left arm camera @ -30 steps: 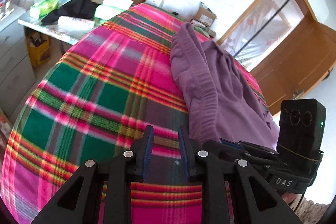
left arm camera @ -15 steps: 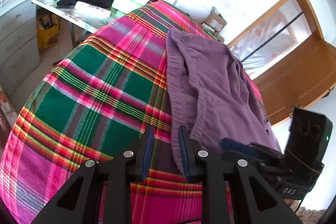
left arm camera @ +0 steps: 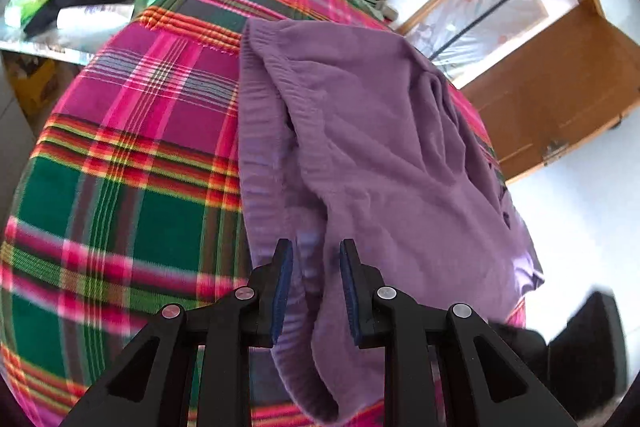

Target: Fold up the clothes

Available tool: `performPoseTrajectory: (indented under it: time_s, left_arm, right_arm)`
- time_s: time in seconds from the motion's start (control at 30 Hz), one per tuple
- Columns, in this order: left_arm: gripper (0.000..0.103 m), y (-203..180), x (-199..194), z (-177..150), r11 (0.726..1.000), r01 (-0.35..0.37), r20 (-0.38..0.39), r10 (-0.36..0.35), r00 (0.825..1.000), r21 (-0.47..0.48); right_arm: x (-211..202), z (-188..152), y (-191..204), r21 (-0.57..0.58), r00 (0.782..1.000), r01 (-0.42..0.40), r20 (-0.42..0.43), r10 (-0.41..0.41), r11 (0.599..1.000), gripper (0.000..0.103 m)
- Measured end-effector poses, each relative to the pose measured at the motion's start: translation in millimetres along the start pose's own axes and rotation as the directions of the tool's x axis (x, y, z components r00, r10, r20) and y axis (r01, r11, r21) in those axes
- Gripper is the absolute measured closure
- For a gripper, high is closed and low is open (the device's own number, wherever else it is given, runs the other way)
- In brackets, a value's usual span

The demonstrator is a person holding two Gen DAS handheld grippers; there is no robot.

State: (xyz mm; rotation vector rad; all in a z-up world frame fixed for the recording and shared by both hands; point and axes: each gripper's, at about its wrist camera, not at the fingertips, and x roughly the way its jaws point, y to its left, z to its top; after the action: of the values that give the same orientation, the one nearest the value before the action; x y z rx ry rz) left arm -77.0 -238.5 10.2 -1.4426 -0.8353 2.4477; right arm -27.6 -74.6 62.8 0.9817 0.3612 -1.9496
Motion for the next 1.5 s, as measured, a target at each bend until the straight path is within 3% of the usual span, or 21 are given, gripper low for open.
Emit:
performPoseTrajectory:
  time_s: [0.17,0.33,0.4,0.47,0.53,0.6,0.73,0.87,0.93,1.03,1.5]
  left_arm:
    - [0.078,3.4,11.2,18.2,0.999,0.033,-0.068,-0.033,0.997,0.0]
    - [0.078,11.0,28.0,37.1,0.997,0.072,-0.172,-0.077,0.982,-0.037]
    - [0.078,11.6,29.2,45.2,0.996,0.08,-0.173,-0.084,0.981,-0.033]
    - [0.078,15.4,31.2,54.3,0.997,0.07,-0.175,-0.076,0.982,-0.04]
    - [0.078,21.8,37.2,61.8,0.992,0.104,-0.206,-0.118,0.971,-0.078]
    - [0.078,28.1,42.4,70.4,0.983,0.142,-0.229,-0.166,0.959,-0.116]
    - [0.078,32.5,43.5,82.9,0.98,0.143,-0.221,-0.172,0.96,-0.139]
    - [0.078,42.3,50.6,92.3,0.965,0.19,-0.247,-0.232,0.941,-0.181]
    - [0.086,46.0,51.8,95.9,0.957,0.205,-0.239,-0.252,0.938,-0.204]
    - [0.097,44.2,48.5,98.2,0.972,0.175,-0.234,-0.208,0.95,-0.155]
    - [0.099,48.6,-2.1,101.5,0.982,0.159,-0.074,-0.167,0.983,-0.102]
  right_arm:
    - [9.3,1.8,6.1,-0.039,0.999,0.037,-0.019,-0.038,0.999,0.058]
    - [13.8,3.6,4.2,-0.034,0.999,0.045,-0.026,-0.046,0.998,0.058]
    - [15.7,4.8,3.3,-0.029,0.998,0.046,-0.029,-0.047,0.999,0.059]
    - [17.6,6.1,2.4,-0.025,0.998,0.047,-0.032,-0.048,0.999,0.063]
    - [18.6,6.7,2.8,-0.024,0.998,0.045,-0.034,-0.046,0.999,0.069]
    - [18.8,8.2,2.3,-0.018,0.998,0.043,-0.034,-0.044,0.999,0.083]
    - [18.9,11.2,0.9,-0.005,0.999,0.04,-0.033,-0.04,0.999,0.09]
    - [16.3,14.6,1.0,0.002,0.999,0.038,-0.021,-0.038,0.999,0.093]
    - [14.5,15.9,3.6,-0.004,0.999,0.037,-0.017,-0.037,0.999,0.093]
    - [9.4,16.9,9.8,-0.021,1.0,0.026,0.002,-0.026,0.999,0.094]
    - [5.8,38.4,37.3,-0.084,0.998,-0.015,0.067,0.021,0.996,0.095]
